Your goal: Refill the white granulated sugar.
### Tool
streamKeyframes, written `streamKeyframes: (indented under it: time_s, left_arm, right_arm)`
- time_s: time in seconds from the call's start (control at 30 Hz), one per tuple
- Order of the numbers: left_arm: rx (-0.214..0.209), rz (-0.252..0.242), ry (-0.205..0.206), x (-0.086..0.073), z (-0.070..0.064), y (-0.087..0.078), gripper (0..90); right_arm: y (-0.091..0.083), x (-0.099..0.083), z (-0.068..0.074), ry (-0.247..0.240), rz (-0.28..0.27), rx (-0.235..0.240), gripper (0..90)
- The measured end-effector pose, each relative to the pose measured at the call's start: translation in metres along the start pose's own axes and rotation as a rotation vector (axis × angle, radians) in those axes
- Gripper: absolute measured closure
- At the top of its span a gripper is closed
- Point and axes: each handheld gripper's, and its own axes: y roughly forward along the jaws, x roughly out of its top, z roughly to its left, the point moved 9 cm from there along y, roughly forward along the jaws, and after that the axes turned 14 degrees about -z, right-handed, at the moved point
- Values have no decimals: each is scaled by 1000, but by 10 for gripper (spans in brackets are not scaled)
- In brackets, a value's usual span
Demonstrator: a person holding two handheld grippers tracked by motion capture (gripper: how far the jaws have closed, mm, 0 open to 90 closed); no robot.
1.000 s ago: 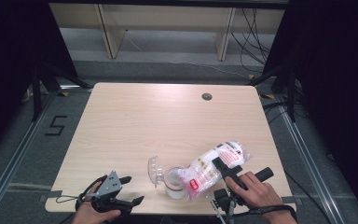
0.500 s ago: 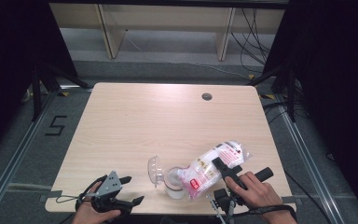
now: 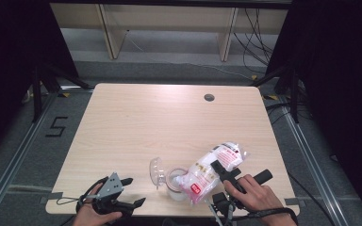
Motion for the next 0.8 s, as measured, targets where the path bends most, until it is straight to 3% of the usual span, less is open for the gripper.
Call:
streamKeyframes:
  time_s: [0.1, 0.17, 0.23, 0.37, 0.43, 0.5, 0.6, 0.63, 0.67, 0.73, 0.77, 0.8]
  left_arm:
    - [-3, 11, 2, 0, 0, -1, 195]
    - [-11, -11, -28, 1, -3, 1, 195]
    - [-13, -10, -22, 1, -3, 1, 195]
    - [-12, -10, -20, 1, -3, 1, 195]
    - [-17, -4, -22, 1, -3, 1, 195]
    - [-11, -5, -8, 1, -2, 1, 195]
    - [-8, -12, -24, 1, -3, 1, 195]
    - [-5, 7, -1, 0, -1, 0, 195]
    - [-4, -1, -13, 0, -2, 0, 195]
    - [-4, 10, 2, 0, 0, -1, 195]
    - [-4, 11, 2, -1, 0, -1, 195]
    - [-4, 11, 3, -1, 0, -1, 195]
  right_arm:
    - [1, 0, -1, -23, -3, 15, 666]
    - [3, -1, 1, 11, -8, 8, 670]
    - [3, -2, 2, 16, -4, 21, 674]
    - [8, -6, 5, 85, -11, 34, 680]
    - [10, -6, 3, 56, -30, 34, 684]
    - [7, -7, 6, 80, -14, 40, 687]
    - [6, -8, 4, 58, -10, 57, 690]
    - [7, -7, 5, 89, -17, 41, 690]
    - [7, -8, 5, 91, -18, 46, 691]
    - [8, -7, 3, 79, -42, 48, 693]
    - [9, -8, 7, 126, -44, 43, 693]
    - [9, -9, 6, 115, -46, 39, 694]
